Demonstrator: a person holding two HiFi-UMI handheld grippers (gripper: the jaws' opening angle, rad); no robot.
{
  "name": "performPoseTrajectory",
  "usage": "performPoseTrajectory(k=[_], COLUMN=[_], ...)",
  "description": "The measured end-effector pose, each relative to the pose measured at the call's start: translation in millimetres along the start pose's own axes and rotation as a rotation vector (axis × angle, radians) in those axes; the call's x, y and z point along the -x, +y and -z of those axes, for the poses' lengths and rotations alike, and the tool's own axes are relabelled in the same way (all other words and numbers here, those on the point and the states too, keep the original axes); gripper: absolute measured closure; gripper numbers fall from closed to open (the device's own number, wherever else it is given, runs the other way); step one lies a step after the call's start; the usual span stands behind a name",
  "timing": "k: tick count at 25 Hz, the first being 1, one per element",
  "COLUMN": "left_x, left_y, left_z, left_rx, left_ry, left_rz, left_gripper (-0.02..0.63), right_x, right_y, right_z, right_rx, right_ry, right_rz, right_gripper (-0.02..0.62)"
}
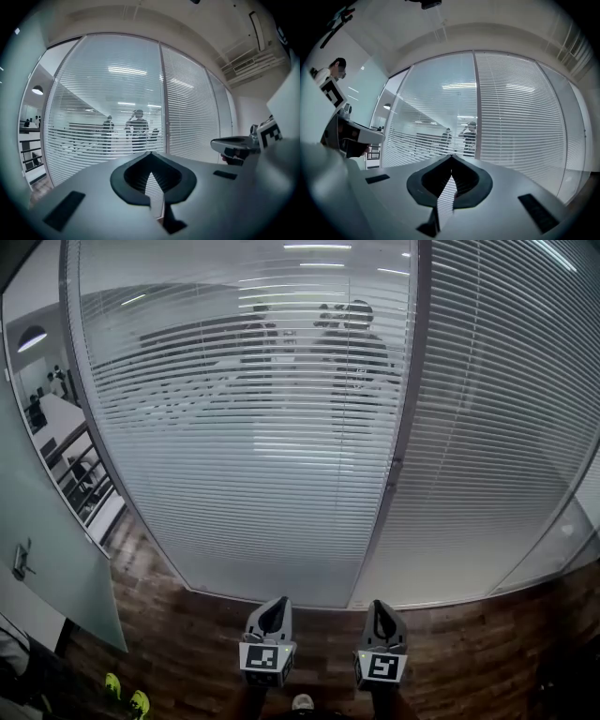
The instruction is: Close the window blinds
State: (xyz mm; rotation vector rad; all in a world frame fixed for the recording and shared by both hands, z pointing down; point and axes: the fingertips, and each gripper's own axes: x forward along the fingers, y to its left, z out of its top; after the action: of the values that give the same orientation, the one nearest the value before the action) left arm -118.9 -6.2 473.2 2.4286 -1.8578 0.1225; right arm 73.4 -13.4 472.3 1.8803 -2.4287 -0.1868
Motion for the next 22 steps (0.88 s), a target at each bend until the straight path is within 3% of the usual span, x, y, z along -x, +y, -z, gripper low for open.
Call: performPoseTrajectory(k=[6,15,22], left_x=[-10,-21,-34], left_y=[7,6,10], left_z=[-1,11,16], left_rx=[-0.021,-0.024,-0.032], left_ry=[0.017,0.018,0.034], left_rz=[0.022,0.083,0.075], left_gripper=[0.606,0.606,0.606], right_x=[-2,-3,-10], right_y=[-5,-1,-7], right_z=[0,0,10], right_rx=[-0.011,-0.006,-0.035], right_ry=[0.013,0.01,0.009], right_rz=[0.084,0.103,0.129], right_gripper=[0.595,0.595,0.595])
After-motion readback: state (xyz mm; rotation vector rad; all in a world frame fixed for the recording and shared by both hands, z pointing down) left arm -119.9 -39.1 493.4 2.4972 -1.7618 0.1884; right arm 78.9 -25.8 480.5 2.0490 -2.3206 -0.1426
